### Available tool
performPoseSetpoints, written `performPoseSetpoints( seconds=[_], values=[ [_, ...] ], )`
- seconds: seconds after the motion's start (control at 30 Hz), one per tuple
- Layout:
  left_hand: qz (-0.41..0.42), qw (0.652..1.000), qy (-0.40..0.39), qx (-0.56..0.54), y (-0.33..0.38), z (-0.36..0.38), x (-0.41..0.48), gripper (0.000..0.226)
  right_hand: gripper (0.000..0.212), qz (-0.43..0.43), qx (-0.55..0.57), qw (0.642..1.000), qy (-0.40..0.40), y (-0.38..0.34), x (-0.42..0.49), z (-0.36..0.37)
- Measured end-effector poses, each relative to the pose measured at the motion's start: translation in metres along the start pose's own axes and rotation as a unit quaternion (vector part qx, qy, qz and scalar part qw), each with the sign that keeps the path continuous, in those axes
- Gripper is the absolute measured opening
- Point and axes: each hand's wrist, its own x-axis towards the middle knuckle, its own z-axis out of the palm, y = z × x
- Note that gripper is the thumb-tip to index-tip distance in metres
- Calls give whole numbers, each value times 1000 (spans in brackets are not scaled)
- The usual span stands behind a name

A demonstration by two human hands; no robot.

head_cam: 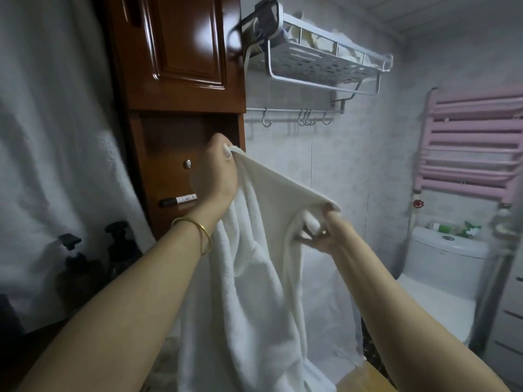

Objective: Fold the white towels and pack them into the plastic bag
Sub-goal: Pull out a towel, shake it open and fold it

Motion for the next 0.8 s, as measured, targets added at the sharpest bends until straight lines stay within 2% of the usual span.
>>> performPoseSetpoints(
  seconds=[0.07,0.13,0.27,0.33,0.43,0.5,0.57,0.6,0.67,0.73,0.8],
  values=[
    [23,998,48,-42,16,-1,16,16,27,-52,105,993,-32,-24,-11,22],
    [53,991,103,-67,33,-7,35,18,10,-136,147,978,-61,-46,-27,46],
    [158,963,169,-137,67,-25,66,23,24,-271,172,935,-149,-82,-66,86],
    [190,953,180,-154,78,-33,77,19,24,-320,155,924,-140,-93,-80,98],
    [215,949,192,-124,80,-39,85,18,13,-363,134,913,-132,-93,-90,102],
    [241,945,200,-90,73,-40,81,20,21,-393,122,902,-130,-88,-88,96],
    [265,944,191,-52,60,-38,71,26,29,-463,23,885,-44,-81,-78,84],
    [269,946,176,-34,53,-36,64,29,32,-504,-56,862,15,-78,-70,77],
    [267,956,125,-10,35,-27,46,33,33,-545,-248,793,115,-73,-60,58],
    [252,966,60,1,19,-15,27,25,36,-540,-393,727,159,-71,-58,43],
    [216,976,-7,5,5,-1,9,21,41,-525,-469,693,154,-67,-60,30]
  ],
)
